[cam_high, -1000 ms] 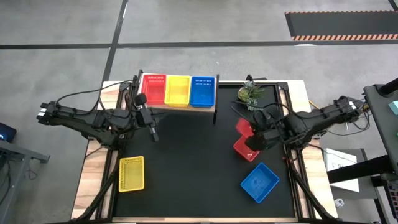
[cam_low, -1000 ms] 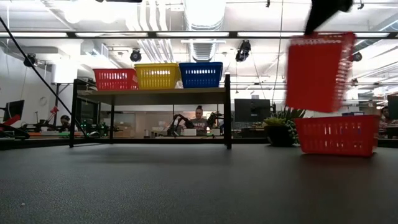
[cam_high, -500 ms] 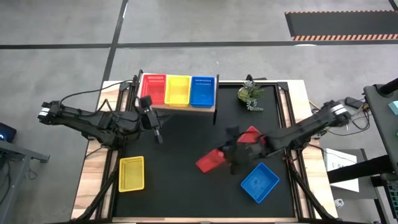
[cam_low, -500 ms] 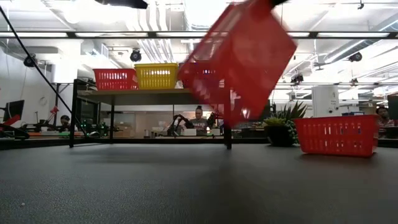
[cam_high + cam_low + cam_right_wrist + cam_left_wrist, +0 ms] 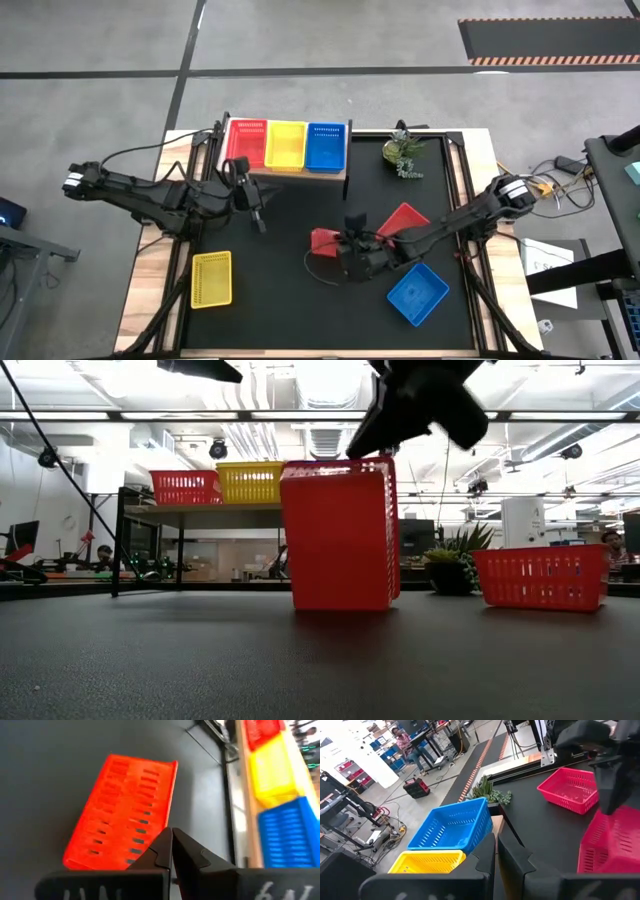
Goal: Stack baskets on shelf by color
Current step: Stack the left red bin on top of the red bin on the shelf
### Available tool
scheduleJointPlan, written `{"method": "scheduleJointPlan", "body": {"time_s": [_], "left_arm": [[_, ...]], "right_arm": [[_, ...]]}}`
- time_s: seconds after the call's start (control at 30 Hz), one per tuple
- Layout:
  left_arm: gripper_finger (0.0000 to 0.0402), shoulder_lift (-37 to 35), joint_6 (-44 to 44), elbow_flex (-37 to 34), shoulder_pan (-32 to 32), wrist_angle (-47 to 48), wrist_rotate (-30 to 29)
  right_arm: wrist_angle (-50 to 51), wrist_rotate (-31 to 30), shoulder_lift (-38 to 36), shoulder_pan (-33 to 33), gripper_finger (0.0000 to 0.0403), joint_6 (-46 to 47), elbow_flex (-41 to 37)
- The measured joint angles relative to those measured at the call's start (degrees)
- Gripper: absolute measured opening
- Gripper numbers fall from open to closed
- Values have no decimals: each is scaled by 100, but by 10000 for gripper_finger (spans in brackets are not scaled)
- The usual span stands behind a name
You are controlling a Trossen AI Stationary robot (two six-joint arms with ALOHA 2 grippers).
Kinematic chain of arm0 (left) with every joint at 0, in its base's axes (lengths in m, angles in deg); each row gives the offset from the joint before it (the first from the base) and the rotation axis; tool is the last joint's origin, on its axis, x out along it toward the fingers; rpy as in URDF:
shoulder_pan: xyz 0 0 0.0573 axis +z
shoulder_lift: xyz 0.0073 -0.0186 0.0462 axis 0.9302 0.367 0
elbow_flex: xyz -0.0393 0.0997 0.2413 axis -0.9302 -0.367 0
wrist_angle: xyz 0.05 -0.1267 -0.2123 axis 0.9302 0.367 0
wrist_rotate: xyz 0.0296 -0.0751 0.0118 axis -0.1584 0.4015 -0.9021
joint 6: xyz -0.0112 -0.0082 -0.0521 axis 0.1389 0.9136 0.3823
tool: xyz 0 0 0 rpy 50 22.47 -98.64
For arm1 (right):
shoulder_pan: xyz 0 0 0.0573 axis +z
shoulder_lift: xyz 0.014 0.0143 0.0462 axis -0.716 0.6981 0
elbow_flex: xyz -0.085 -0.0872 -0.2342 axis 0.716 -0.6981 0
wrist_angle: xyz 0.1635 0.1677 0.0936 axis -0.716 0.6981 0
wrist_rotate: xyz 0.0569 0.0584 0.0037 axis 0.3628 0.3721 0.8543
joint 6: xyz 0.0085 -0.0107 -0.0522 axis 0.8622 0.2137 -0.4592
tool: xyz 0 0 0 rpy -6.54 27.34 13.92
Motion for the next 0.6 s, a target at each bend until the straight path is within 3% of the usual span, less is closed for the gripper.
{"method": "scheduleJointPlan", "body": {"time_s": [0.17,0.3,0.47,0.6], "left_arm": [[4,33,138,0,2,-30,224],[4,144,304,0,2,-93,487],[4,425,650,0,-10,-166,1506],[4,873,1192,0,-61,-166,2572]], "right_arm": [[144,799,96,-4,8,105,56],[50,781,-55,4,8,187,157],[272,878,-357,6,8,261,100],[112,1384,-843,13,8,427,-210]]}}
